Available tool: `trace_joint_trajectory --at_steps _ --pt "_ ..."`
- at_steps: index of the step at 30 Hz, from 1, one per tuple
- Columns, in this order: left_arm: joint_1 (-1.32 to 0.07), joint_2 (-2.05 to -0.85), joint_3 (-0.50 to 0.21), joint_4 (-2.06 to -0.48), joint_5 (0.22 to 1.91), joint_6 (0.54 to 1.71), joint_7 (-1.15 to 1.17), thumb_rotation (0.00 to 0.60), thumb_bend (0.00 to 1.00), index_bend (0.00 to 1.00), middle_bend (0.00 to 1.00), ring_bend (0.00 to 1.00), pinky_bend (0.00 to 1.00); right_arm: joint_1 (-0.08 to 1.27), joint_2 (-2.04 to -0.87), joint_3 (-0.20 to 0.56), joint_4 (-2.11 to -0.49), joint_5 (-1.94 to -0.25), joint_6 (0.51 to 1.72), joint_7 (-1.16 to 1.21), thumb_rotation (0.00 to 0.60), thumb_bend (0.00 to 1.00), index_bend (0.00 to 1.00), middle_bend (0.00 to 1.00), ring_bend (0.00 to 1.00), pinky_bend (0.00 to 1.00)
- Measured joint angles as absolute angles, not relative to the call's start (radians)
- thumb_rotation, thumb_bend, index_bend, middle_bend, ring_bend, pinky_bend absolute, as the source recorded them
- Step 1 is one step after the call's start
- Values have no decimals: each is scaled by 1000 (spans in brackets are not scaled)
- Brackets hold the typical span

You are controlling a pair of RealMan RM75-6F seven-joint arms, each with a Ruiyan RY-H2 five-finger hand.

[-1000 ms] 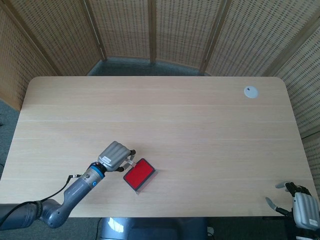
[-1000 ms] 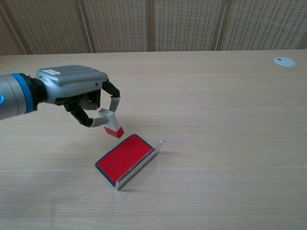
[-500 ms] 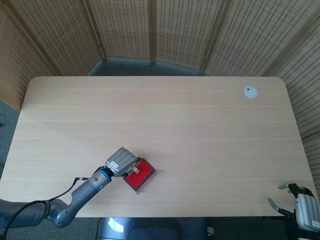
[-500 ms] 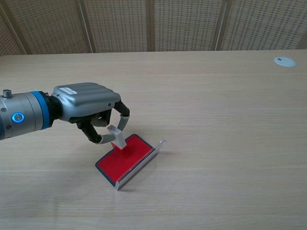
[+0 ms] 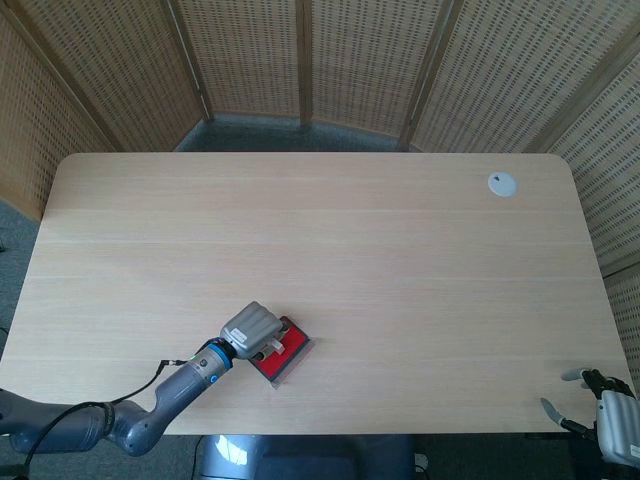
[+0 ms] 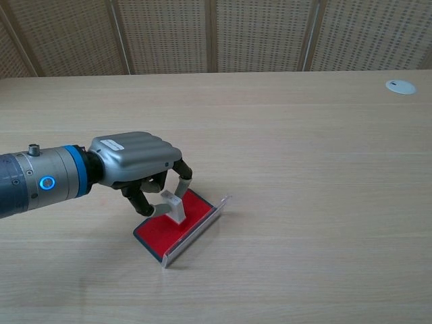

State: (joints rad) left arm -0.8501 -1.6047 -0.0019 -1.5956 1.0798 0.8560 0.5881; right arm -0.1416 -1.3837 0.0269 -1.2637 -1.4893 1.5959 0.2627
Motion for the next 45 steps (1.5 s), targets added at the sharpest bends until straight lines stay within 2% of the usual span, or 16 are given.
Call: trace_joint_trajectory --at_steps 19,32,45 --pt "-856 -1626 7 -1579 1050 854 609 600 449 654 1000 1000 1000 -147 -1386 30 -1253 -1489 1598 272 424 221 429 420 456 306" --pt "-817 -1492 -1 -1692 1115 932 557 599 441 655 1000 1000 1000 -143 -1383 28 -1267 -1500 1599 262 422 221 428 420 456 306" --pt "-762 -1465 33 -1564 1090 913 484 600 424 655 1000 1000 1000 -130 -1395 29 -1275 -1501 1582 233 426 221 429 420 456 307"
